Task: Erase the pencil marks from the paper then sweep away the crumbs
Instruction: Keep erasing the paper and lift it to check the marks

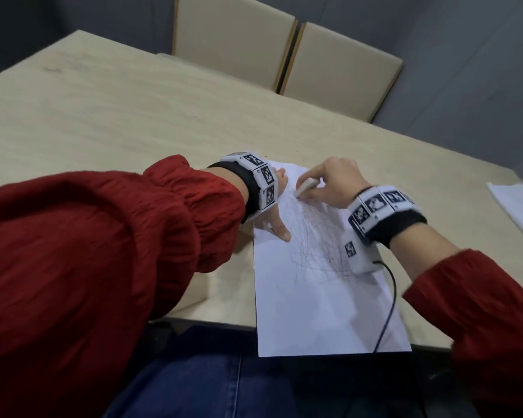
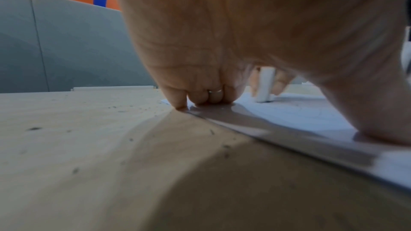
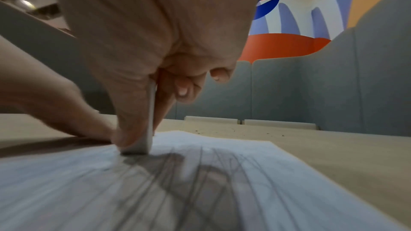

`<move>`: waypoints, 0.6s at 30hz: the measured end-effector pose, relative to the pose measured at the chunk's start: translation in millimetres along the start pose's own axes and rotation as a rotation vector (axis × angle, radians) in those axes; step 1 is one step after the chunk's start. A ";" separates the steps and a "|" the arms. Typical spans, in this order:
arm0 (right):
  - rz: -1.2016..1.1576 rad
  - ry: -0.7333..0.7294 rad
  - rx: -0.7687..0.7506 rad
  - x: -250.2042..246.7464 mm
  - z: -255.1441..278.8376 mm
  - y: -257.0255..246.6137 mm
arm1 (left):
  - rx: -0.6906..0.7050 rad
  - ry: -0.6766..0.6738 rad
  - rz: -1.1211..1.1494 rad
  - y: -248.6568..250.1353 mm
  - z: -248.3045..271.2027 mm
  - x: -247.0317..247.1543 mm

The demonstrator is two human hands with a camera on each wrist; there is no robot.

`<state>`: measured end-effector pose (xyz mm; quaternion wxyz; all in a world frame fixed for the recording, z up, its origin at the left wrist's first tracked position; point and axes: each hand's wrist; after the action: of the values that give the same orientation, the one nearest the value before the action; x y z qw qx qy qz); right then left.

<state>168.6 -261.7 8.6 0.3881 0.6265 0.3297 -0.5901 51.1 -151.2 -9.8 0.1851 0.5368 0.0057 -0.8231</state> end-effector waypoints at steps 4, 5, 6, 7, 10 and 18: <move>0.061 -0.127 -0.132 -8.5 27.6 4.6 | -0.014 -0.026 0.010 -2.6 -2.6 0.0; 0.094 -0.137 -0.153 -11.6 25.3 1.6 | -0.013 -0.026 0.011 -2.2 -2.0 0.1; 0.120 -0.111 -0.152 -14.3 19.9 -2.2 | -0.013 -0.023 0.009 -1.5 -1.2 -0.5; 0.136 -0.061 -0.124 -15.6 11.8 -6.0 | -0.012 -0.015 0.007 -1.1 -0.9 -1.1; 0.111 0.049 -0.001 -11.8 -8.7 -17.4 | 0.002 0.005 0.035 -1.7 -0.8 -0.8; 0.030 -0.141 -0.121 -9.7 30.4 -5.5 | -0.032 -0.020 -0.009 3.4 4.4 -3.7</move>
<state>148.3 -285.2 17.6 0.4561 0.5639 0.3272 -0.6058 49.6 -154.1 -4.0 0.1901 0.5255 0.0196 -0.8290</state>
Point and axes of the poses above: each hand's wrist, its own z-axis away from the middle knuckle, its own x-axis out of the palm, y = z × x, and after that the axes turned 11 degrees about z, right-handed
